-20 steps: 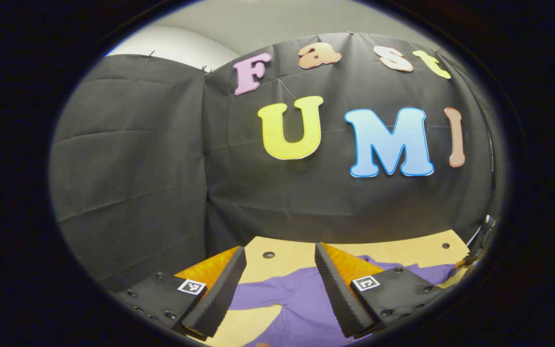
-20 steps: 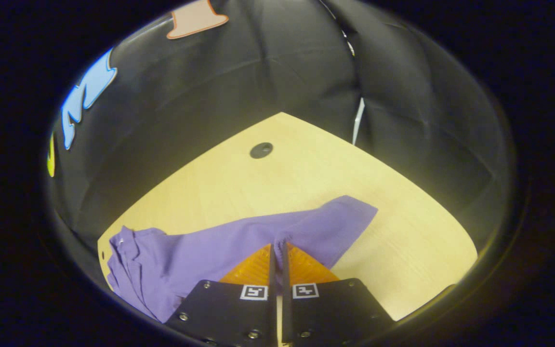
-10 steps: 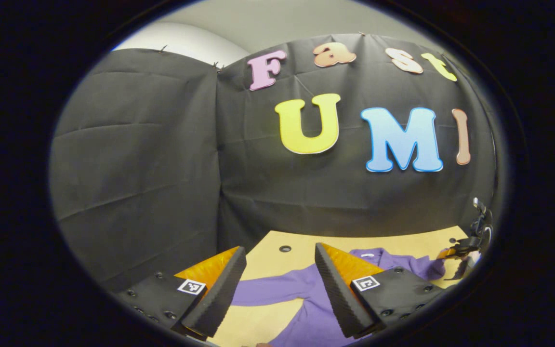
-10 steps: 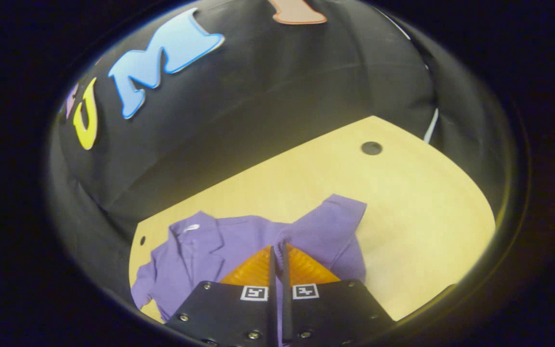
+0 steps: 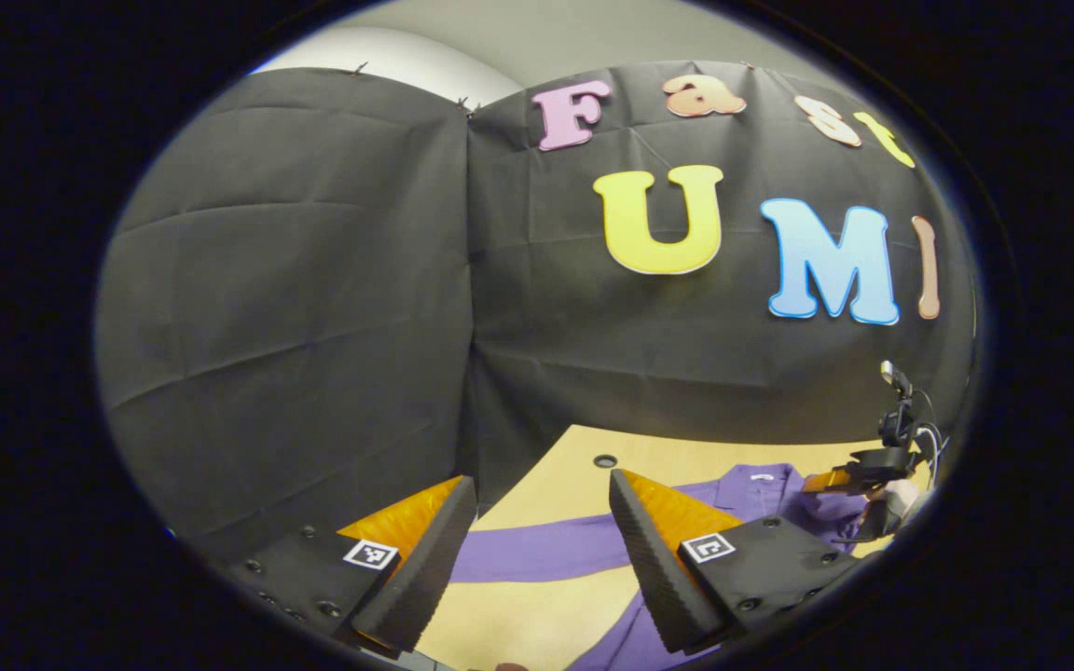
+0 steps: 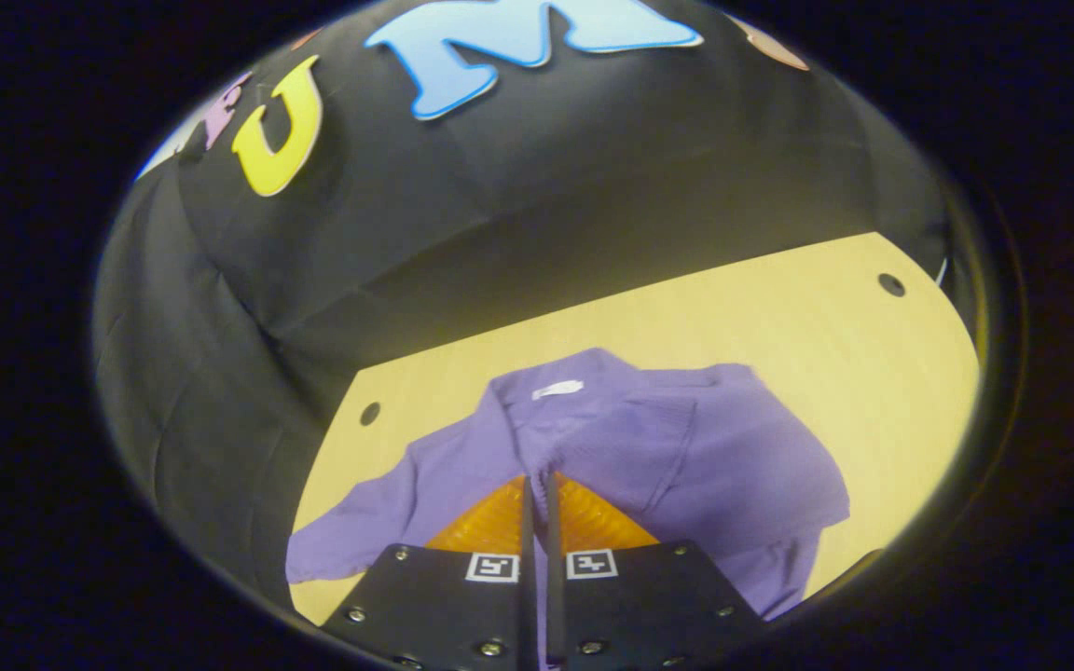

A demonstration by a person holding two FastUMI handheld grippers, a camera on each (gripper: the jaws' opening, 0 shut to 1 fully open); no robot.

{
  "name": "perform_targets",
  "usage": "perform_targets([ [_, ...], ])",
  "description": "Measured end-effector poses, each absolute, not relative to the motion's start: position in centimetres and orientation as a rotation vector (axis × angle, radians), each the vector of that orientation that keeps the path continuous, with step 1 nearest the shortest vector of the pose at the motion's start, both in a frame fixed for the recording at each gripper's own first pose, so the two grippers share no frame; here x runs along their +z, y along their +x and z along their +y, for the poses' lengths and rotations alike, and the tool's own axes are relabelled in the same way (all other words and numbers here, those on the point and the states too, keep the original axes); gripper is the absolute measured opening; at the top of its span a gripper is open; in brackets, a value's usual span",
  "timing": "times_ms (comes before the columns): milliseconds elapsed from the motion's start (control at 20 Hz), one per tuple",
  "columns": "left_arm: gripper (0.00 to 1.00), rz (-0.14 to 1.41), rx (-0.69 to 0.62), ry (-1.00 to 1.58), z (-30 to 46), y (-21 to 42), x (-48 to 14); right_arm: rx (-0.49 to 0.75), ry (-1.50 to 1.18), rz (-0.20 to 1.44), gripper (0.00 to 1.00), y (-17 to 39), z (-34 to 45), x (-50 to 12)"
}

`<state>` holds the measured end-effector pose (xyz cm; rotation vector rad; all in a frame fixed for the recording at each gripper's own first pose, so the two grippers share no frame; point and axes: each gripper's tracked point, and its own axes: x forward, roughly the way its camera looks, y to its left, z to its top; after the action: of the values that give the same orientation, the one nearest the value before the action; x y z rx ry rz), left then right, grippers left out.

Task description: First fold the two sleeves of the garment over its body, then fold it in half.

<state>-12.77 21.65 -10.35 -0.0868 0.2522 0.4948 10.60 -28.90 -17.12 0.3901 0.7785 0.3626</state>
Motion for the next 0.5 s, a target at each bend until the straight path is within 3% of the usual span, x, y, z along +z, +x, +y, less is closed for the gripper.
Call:
perform_targets([
  [500, 0.93, 0.289, 0.529, -0.094, 30.2, -12.5, -14.0, 0.5, 0.25, 0.852, 0.04, 10.9, -30.2, -15.1],
])
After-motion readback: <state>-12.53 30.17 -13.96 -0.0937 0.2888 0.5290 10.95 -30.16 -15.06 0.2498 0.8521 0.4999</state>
